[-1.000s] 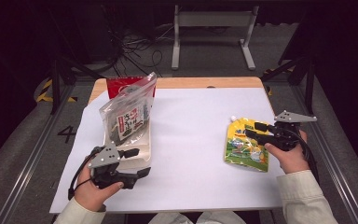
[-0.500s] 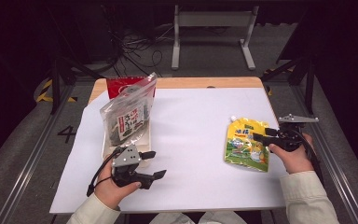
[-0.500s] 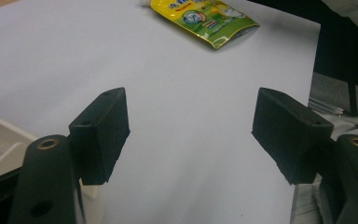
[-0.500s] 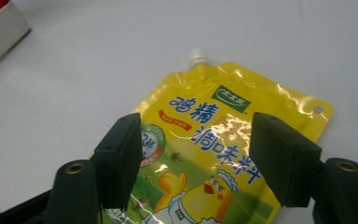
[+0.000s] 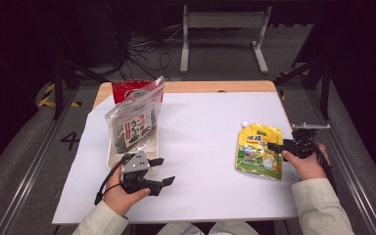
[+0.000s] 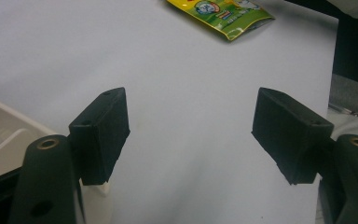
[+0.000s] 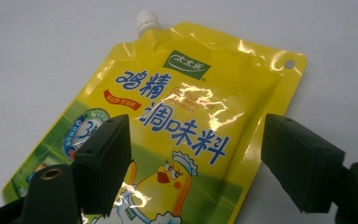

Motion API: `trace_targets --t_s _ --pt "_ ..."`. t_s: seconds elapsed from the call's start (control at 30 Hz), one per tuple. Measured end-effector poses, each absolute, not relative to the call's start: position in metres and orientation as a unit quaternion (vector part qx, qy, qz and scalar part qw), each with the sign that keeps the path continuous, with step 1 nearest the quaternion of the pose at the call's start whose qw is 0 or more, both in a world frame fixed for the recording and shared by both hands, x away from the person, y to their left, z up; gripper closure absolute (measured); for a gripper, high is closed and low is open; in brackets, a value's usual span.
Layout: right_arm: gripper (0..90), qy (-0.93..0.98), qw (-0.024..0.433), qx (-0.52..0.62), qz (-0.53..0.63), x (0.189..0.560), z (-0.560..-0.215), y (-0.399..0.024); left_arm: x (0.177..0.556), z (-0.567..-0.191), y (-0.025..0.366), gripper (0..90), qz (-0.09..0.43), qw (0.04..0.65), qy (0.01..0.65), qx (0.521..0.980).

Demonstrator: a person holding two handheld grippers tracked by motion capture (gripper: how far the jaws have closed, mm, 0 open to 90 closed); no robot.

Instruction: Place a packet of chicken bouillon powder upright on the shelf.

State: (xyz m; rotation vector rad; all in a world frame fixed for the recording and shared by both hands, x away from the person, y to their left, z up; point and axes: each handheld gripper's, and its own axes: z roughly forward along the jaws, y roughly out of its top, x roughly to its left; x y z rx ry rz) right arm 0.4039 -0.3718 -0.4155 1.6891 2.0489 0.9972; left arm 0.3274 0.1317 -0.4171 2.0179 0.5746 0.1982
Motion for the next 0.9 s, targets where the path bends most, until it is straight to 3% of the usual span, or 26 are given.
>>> trace_targets --t_s 0.5,0.67,0.77,0.9 --pt "12.1 0.709 0.114 0.615 0.325 0.412 -0.437 -0.371 0.326 -0.419 0.130 27.0 0.081 0.497 0.234 0.832" --pt "13.3 0.720 0.125 0.610 0.305 0.412 -0.437 -0.365 0.326 -0.419 0.129 26.9 0.081 0.495 0.231 0.834" --pt "15.7 0.725 0.131 0.609 0.293 0.412 -0.437 -0.361 0.325 -0.419 0.128 27.0 0.080 0.495 0.231 0.834" --pt "29.8 0.736 0.143 0.607 0.264 0.411 -0.433 -0.348 0.325 -0.419 0.123 28.9 0.073 0.493 0.227 0.837"
